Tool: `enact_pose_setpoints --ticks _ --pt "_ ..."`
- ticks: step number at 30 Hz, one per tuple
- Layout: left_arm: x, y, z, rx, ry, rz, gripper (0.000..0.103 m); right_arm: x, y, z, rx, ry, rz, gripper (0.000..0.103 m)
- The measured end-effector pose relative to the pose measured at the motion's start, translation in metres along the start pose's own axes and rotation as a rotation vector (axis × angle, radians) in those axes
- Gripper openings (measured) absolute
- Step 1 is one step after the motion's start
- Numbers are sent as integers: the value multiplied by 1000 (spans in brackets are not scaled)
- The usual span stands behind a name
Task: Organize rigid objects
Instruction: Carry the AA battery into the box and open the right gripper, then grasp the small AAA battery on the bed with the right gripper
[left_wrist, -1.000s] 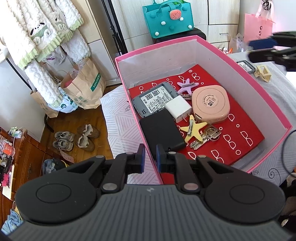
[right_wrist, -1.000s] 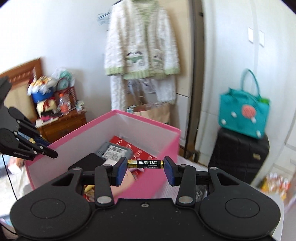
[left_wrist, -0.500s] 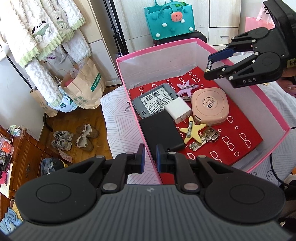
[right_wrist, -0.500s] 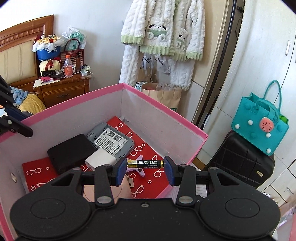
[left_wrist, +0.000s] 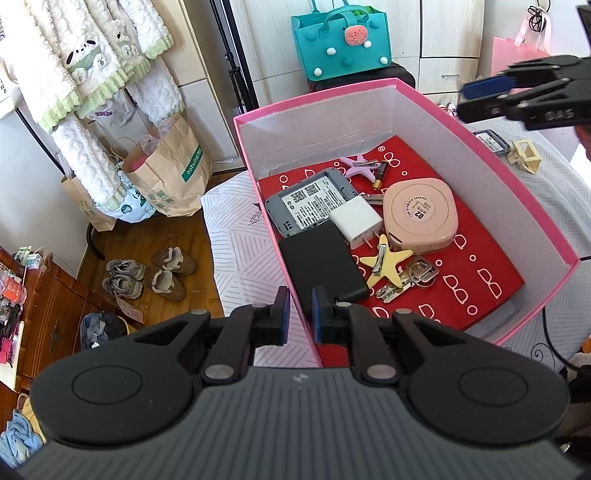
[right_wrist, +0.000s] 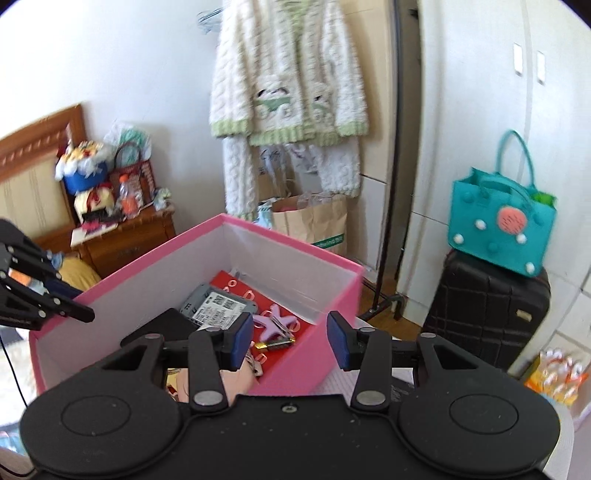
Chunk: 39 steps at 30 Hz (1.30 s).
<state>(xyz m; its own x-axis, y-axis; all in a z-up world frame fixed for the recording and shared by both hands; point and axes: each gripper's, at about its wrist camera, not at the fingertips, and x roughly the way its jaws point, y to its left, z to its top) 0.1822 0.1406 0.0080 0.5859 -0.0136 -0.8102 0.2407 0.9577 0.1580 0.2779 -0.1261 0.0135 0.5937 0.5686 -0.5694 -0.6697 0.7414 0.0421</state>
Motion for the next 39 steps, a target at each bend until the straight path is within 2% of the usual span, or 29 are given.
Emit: enact_pose_setpoints --ticks 5,10,17,21,25,26,27,29,31,39 --pt "-1 0 1 -7 -2 -1 12 -19 -26 -23 97 10 -38 50" --pt "-1 -1 3 -11 -5 -1 12 -22 -48 -55 222 78 -46 50" --pt "-2 2 0 -15 -9 1 12 -7 -50 -95 302 164 -5 47" --pt "-1 2 2 -17 -8 2 12 4 -39 -110 295 188 23 40" --pt "-2 3 1 -17 -9 1 12 15 -33 -116 289 196 16 39" --pt "-1 3 2 -18 -9 0 12 18 -31 -117 279 199 2 35" --pt "-2 3 0 -18 -10 0 12 21 -28 -117 254 206 -22 27" --pt "-1 3 1 -18 -10 -1 12 23 -22 -117 197 206 -53 16" --pt "-2 3 1 -18 -10 1 12 22 -18 -116 160 211 -54 12" --pt "-2 4 0 -20 -11 -1 12 21 -18 -116 137 206 -68 11"
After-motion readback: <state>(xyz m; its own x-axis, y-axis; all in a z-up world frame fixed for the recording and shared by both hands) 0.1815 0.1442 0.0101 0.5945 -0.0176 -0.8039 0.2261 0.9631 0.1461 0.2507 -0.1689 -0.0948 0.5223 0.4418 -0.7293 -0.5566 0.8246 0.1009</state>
